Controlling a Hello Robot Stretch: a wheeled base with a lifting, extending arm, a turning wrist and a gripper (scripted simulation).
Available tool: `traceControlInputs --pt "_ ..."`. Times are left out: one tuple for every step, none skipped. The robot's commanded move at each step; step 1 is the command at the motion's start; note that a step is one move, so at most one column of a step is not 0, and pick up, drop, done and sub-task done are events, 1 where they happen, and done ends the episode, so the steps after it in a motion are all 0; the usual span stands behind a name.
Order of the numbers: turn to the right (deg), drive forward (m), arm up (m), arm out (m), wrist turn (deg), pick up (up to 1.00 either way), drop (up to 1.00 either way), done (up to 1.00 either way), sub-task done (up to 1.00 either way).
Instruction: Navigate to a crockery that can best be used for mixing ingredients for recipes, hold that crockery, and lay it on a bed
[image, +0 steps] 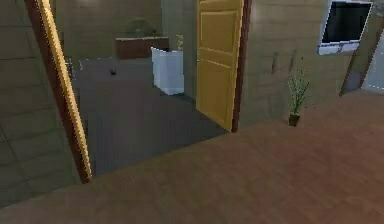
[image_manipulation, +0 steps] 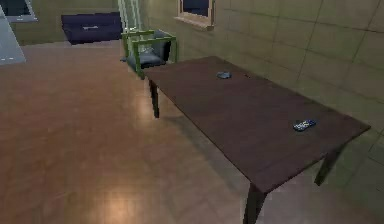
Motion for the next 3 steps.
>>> traceControlInputs --pt "-9.0 0.00 0.00 0.00 0.0 0.00 0.00 0.00 0.00" --pt "0.0 1.00 0.00 0.00 0.0 0.00 0.00 0.00 0.00" --pt "-3.0 0.00 0.00 0.00 0.0 0.00 0.00 0.00 0.00"
